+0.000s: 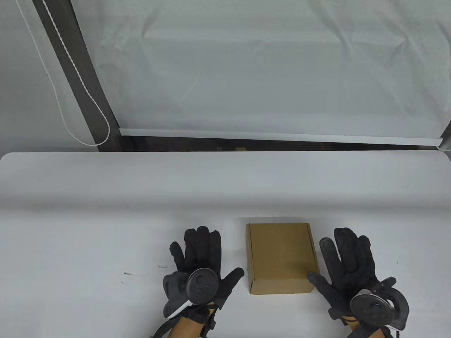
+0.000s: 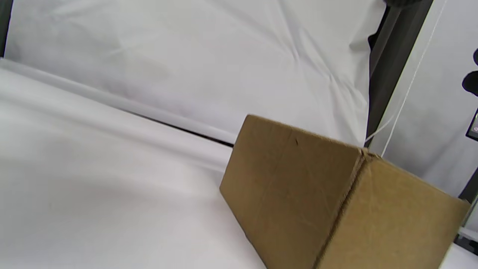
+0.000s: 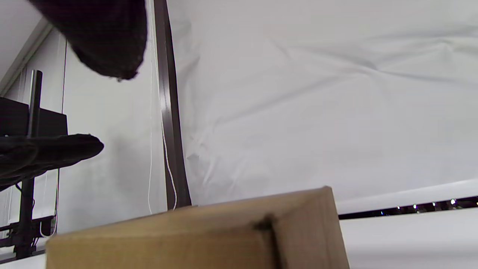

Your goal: Fully disassemble mailer box

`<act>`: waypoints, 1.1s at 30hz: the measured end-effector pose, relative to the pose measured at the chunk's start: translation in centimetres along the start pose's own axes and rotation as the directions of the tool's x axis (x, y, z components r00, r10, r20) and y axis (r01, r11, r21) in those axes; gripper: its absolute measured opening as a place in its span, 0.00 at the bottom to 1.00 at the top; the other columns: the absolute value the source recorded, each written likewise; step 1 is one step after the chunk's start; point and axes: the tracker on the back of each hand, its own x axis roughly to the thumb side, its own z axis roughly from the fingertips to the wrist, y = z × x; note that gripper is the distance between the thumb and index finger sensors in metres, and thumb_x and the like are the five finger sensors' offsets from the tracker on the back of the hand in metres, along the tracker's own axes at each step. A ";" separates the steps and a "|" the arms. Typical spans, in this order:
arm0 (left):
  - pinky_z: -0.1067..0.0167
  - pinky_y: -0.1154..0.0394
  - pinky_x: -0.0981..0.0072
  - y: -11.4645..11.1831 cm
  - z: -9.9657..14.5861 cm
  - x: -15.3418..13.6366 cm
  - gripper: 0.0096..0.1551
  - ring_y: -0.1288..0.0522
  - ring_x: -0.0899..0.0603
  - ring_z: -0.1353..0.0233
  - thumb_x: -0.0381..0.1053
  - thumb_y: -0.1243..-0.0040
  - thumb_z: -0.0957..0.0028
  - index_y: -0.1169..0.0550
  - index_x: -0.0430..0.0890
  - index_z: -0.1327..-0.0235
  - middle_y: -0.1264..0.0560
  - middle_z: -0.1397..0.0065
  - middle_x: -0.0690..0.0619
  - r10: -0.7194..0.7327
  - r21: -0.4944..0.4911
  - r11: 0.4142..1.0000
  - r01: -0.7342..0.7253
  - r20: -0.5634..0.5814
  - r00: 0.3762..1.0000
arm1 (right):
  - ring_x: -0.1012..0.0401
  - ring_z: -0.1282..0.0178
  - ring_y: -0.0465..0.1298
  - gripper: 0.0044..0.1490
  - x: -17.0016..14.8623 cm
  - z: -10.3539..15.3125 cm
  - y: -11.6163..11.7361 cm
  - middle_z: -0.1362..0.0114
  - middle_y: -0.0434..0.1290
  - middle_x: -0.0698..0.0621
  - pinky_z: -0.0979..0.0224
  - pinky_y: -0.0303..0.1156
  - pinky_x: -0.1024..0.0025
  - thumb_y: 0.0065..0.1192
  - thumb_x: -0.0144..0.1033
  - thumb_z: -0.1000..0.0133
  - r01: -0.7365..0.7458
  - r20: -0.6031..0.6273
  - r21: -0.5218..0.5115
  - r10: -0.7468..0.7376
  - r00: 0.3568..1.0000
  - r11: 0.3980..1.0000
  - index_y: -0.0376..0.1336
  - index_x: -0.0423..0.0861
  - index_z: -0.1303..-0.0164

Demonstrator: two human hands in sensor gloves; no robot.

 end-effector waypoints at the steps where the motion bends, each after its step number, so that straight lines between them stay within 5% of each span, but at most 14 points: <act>1: 0.39 0.84 0.27 -0.2 -0.1 0.0 0.60 0.78 0.32 0.20 0.76 0.51 0.43 0.58 0.41 0.18 0.71 0.15 0.41 0.003 -0.037 0.999 -0.003 -0.009 1.000 | 0.37 0.12 0.41 0.58 0.0 0.0 0.2 0.10 0.30 0.38 0.18 0.33 0.29 0.68 0.57 0.42 0.001 -0.006 0.016 -0.001 1.000 1.000 0.37 0.54 0.14; 4: 0.39 0.85 0.28 -0.9 -0.2 0.1 0.60 0.78 0.33 0.20 0.75 0.50 0.43 0.57 0.40 0.18 0.71 0.15 0.41 -0.031 -0.138 0.990 0.026 -0.028 0.999 | 0.36 0.12 0.40 0.59 -0.6 0.0 1.8 0.11 0.29 0.38 0.18 0.32 0.29 0.68 0.57 0.42 0.009 -0.047 0.143 -0.002 0.999 0.990 0.36 0.54 0.14; 8: 0.39 0.84 0.27 -1.1 -0.2 0.4 0.59 0.77 0.32 0.20 0.74 0.50 0.43 0.56 0.40 0.17 0.70 0.15 0.40 -0.023 -0.153 0.988 0.021 -0.013 1.000 | 0.35 0.13 0.38 0.59 -1.9 0.3 3.5 0.13 0.27 0.35 0.18 0.31 0.29 0.60 0.60 0.40 0.101 -0.197 0.264 -0.049 0.979 0.959 0.31 0.51 0.15; 13: 0.38 0.84 0.28 -2.6 -0.6 0.5 0.55 0.73 0.30 0.19 0.73 0.47 0.44 0.49 0.40 0.17 0.62 0.13 0.38 -0.016 -0.279 0.960 0.010 -0.018 1.000 | 0.31 0.17 0.45 0.56 -5.0 1.9 5.5 0.14 0.36 0.29 0.19 0.34 0.28 0.53 0.61 0.39 0.424 -0.500 0.237 -0.265 0.825 0.874 0.30 0.47 0.17; 15: 0.38 0.83 0.27 -3.7 -0.8 0.7 0.53 0.72 0.30 0.19 0.72 0.46 0.44 0.44 0.40 0.18 0.60 0.13 0.38 -0.054 -0.340 0.939 0.052 0.003 0.999 | 0.29 0.20 0.52 0.48 -6.0 2.5 6.5 0.14 0.44 0.25 0.20 0.37 0.27 0.53 0.59 0.38 0.517 -0.578 0.286 -0.285 0.764 0.806 0.40 0.52 0.14; 16: 0.38 0.82 0.27 -4.7 -1.0 0.8 0.52 0.71 0.30 0.19 0.72 0.47 0.44 0.43 0.41 0.18 0.59 0.13 0.38 -0.067 -0.400 0.914 0.073 0.029 0.997 | 0.28 0.21 0.55 0.47 -6.4 2.8 7.3 0.15 0.48 0.25 0.21 0.39 0.27 0.49 0.59 0.38 0.603 -0.603 0.333 -0.328 0.727 0.725 0.37 0.53 0.15; 18: 0.38 0.83 0.27 -6.4 -1.1 1.3 0.53 0.72 0.30 0.19 0.72 0.48 0.43 0.47 0.42 0.17 0.60 0.13 0.39 -0.092 -0.532 0.841 0.098 0.037 0.995 | 0.31 0.24 0.61 0.47 -6.8 3.1 8.4 0.17 0.51 0.25 0.22 0.44 0.28 0.49 0.59 0.37 0.753 -0.635 0.265 -0.479 0.606 0.602 0.34 0.54 0.16; 20: 0.39 0.84 0.28 -7.5 -1.2 1.8 0.55 0.74 0.31 0.19 0.72 0.48 0.43 0.55 0.42 0.18 0.63 0.13 0.40 -0.099 -0.594 0.797 0.106 0.044 0.994 | 0.31 0.24 0.60 0.47 -6.7 3.3 9.1 0.17 0.50 0.24 0.21 0.43 0.28 0.49 0.58 0.37 0.804 -0.660 0.244 -0.515 0.547 0.542 0.34 0.55 0.16; 24: 0.39 0.83 0.27 -7.5 -1.5 1.8 0.55 0.73 0.31 0.19 0.70 0.51 0.41 0.57 0.39 0.19 0.64 0.14 0.37 -0.077 -0.592 0.801 0.092 0.050 0.996 | 0.32 0.25 0.63 0.48 -6.6 3.2 9.1 0.18 0.52 0.24 0.21 0.46 0.29 0.49 0.57 0.37 0.789 -0.640 0.249 -0.517 0.569 0.561 0.33 0.52 0.17; 27: 0.41 0.84 0.27 -6.3 -1.3 2.1 0.48 0.72 0.31 0.19 0.65 0.51 0.39 0.48 0.36 0.19 0.59 0.14 0.36 -0.021 -0.489 0.872 0.034 0.032 0.999 | 0.31 0.25 0.64 0.49 -6.3 3.1 9.3 0.20 0.53 0.22 0.23 0.50 0.29 0.51 0.58 0.37 0.824 -0.632 0.232 -0.564 0.532 0.516 0.32 0.52 0.17; 29: 0.41 0.84 0.27 -5.5 -1.1 2.5 0.42 0.70 0.31 0.19 0.63 0.51 0.40 0.38 0.34 0.25 0.56 0.14 0.36 0.007 -0.391 0.920 0.003 0.024 1.000 | 0.31 0.27 0.67 0.49 -6.1 2.9 9.3 0.22 0.55 0.22 0.23 0.53 0.30 0.54 0.57 0.37 0.808 -0.611 0.242 -0.563 0.556 0.537 0.34 0.55 0.17; 33: 0.39 0.77 0.23 -4.7 -0.9 2.9 0.39 0.60 0.28 0.19 0.63 0.52 0.40 0.40 0.31 0.37 0.51 0.17 0.32 0.171 -0.313 0.940 -0.138 0.081 0.982 | 0.34 0.35 0.75 0.48 -6.7 2.8 8.7 0.28 0.63 0.22 0.26 0.59 0.32 0.56 0.59 0.39 0.813 -0.548 0.164 -0.634 0.546 0.558 0.38 0.57 0.16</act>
